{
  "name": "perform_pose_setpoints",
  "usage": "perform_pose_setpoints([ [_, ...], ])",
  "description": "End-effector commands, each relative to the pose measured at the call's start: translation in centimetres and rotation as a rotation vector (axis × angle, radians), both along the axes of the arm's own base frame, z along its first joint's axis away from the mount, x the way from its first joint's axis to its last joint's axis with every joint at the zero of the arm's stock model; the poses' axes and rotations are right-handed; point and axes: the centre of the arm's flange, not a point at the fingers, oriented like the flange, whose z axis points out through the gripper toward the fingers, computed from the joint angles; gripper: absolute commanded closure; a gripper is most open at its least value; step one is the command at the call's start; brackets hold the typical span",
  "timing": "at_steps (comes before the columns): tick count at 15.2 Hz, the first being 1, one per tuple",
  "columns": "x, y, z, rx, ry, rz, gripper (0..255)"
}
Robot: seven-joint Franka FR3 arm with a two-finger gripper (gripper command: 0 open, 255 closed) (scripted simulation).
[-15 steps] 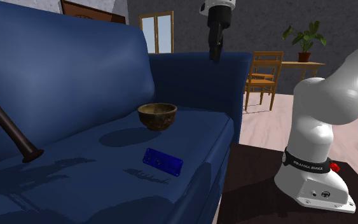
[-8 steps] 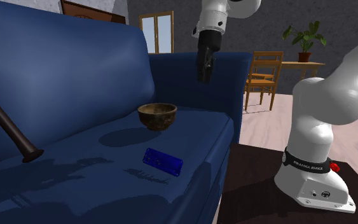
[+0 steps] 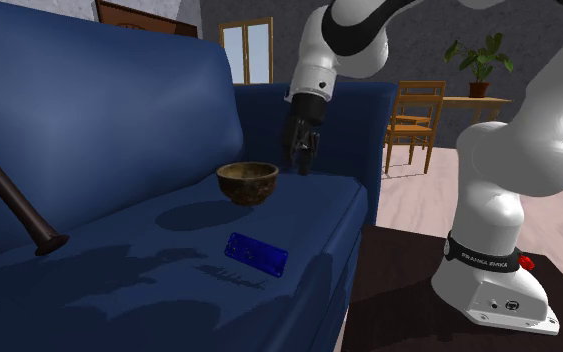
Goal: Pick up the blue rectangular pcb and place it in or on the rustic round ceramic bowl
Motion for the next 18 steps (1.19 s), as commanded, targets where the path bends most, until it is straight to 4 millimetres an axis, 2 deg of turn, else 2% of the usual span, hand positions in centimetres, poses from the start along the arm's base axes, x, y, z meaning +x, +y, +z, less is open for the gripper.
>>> perform_pose_setpoints([
  [1, 0.7, 1.0, -2.0, 0.033, -0.005, -0.018, 0],
  [8, 3.6, 5.5, -9.0, 0.144, -0.012, -0.065, 0],
  [16, 4.1, 7.5, -12.6, 0.146, -0.012, -0.066, 0],
  [18, 4.1, 7.5, -12.6, 0.146, -0.012, -0.066, 0],
])
